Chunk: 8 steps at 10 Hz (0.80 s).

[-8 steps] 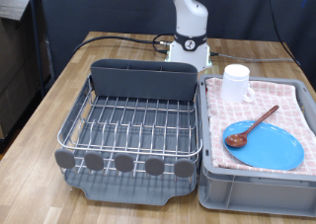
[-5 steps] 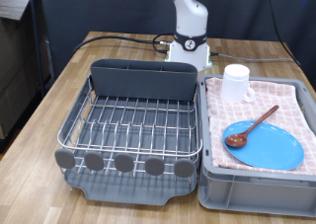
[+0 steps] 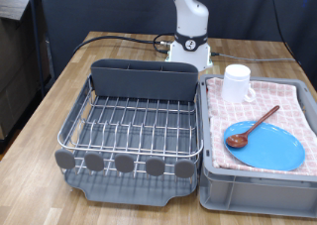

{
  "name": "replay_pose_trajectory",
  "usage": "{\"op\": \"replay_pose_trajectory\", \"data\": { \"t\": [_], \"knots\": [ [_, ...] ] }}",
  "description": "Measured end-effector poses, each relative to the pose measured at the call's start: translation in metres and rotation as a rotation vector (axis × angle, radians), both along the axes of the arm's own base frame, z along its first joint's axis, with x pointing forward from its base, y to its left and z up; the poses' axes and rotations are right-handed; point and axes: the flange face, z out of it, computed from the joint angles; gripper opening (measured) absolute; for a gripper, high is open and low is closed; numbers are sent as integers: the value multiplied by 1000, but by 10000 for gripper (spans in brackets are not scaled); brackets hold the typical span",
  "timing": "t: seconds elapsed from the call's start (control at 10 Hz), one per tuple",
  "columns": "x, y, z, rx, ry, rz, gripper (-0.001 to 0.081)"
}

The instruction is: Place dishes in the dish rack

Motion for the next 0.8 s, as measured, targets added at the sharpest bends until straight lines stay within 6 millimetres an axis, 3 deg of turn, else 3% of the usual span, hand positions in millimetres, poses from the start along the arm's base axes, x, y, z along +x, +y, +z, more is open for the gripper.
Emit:
{"op": "replay_pose_trajectory", "data": {
  "t": [0.2, 0.5, 0.8],
  "knots": [
    [24, 14, -4, 23, -2, -39, 803],
    [24, 17, -5, 18, -9, -41, 803],
    [32, 42, -6, -7, -55, -75, 803]
  ]
}}
